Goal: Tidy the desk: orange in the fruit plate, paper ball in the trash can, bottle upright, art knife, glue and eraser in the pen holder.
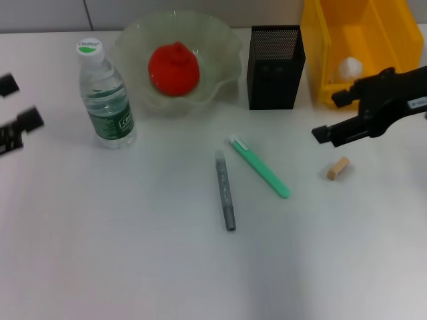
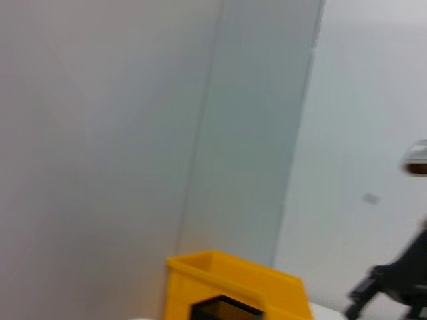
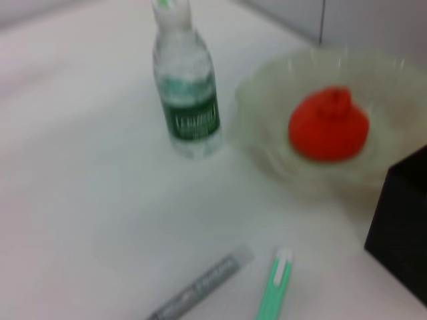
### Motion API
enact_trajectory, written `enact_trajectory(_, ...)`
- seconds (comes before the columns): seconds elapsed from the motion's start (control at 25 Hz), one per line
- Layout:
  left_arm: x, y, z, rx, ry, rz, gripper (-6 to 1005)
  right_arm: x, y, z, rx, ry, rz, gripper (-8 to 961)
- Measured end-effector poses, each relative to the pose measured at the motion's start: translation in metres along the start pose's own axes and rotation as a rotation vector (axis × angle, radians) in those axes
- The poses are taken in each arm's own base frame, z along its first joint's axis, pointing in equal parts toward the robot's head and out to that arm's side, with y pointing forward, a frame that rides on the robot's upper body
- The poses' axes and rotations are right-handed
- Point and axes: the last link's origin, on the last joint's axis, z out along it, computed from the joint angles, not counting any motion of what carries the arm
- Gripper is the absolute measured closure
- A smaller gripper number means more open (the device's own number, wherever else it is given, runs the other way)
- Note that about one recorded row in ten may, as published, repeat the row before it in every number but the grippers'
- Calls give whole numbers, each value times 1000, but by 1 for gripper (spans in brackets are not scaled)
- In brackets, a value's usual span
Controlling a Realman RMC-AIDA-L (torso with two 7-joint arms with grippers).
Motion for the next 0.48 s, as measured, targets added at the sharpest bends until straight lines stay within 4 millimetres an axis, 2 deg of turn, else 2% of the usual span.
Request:
enact_trajectory(0.16,-15,11,-9,-39,12,14,184,-30,6,22,2,206,22,127)
enact_trajectory(0.28,-18,13,-10,-40,12,16,185,-41,10,32,1,268,40,127)
enact_trajectory(0.36,-22,15,-8,-63,-12,18,185,-57,16,53,8,361,68,127)
enact_trajectory(0.4,-22,15,-8,-63,-12,18,185,-57,16,53,8,361,68,127)
enact_trajectory(0.48,-24,18,-6,-93,-37,23,185,-63,18,67,20,406,94,128)
